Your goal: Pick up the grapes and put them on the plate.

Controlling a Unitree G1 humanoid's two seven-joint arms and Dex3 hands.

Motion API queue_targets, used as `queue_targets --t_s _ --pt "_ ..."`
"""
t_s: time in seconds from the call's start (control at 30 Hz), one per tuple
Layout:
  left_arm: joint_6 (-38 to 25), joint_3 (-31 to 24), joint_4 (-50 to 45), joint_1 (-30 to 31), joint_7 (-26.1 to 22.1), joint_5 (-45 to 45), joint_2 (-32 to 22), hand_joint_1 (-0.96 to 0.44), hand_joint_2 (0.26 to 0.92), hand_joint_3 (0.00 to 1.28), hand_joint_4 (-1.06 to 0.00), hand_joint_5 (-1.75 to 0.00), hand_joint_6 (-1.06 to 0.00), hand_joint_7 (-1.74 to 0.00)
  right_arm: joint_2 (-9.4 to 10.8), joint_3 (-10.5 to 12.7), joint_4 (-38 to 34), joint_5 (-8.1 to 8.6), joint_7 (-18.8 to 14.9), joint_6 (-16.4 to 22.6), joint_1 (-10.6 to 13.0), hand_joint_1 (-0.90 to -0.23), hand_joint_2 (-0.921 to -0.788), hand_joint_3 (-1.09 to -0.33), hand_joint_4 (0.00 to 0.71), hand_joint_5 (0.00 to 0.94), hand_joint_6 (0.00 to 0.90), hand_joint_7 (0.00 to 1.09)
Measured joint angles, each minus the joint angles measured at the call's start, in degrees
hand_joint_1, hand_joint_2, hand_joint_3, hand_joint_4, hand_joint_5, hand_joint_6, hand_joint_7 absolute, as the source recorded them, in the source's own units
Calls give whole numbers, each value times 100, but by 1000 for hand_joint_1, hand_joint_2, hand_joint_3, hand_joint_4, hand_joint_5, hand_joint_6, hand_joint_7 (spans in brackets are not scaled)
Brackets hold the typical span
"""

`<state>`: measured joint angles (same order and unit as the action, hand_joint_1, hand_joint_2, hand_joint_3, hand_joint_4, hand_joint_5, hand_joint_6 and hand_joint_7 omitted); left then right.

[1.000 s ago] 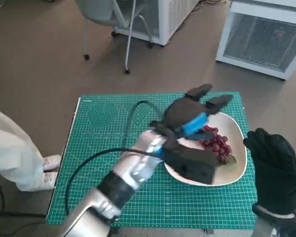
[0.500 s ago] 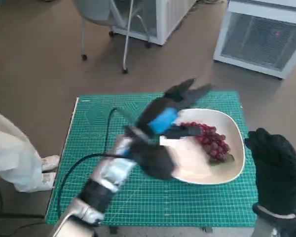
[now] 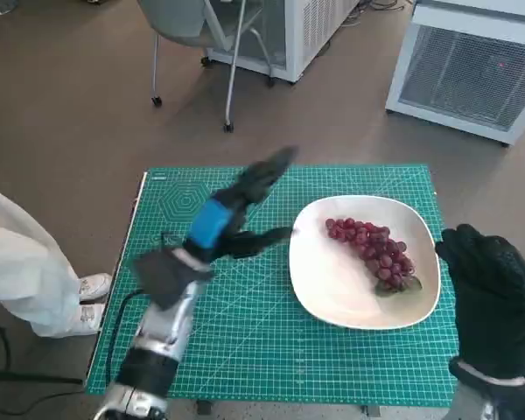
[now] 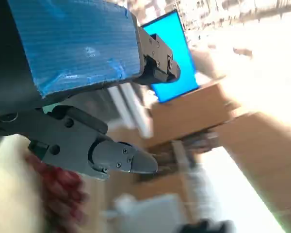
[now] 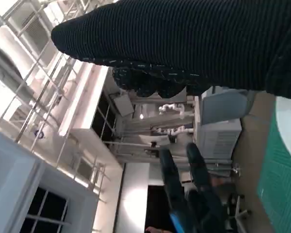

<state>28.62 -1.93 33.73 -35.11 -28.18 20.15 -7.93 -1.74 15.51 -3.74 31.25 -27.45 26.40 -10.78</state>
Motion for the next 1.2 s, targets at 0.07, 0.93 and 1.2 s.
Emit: queue_targets --t_s 0.07,0.93,1.2 --pt "-19 -197 -79 194 -255 330 50 -383 921 154 -293 -27 -360 -20 -6 0 -86 -5 -10 5 -6 -333 -921 -561 533 541 277 885" --pt "-399 -602 -563 846 -216 216 151 -397 921 186 -309 -19 -367 -27 -88 -76 -125 -23 45 -21 -39 -341 -921 -565 510 558 263 902" --pt "-401 -598 -632 948 -78 -23 104 -402 921 191 -310 -15 -366 -27 -76 -119 -49 -97 151 -38 -38 -342 -921 -567 505 565 260 903"
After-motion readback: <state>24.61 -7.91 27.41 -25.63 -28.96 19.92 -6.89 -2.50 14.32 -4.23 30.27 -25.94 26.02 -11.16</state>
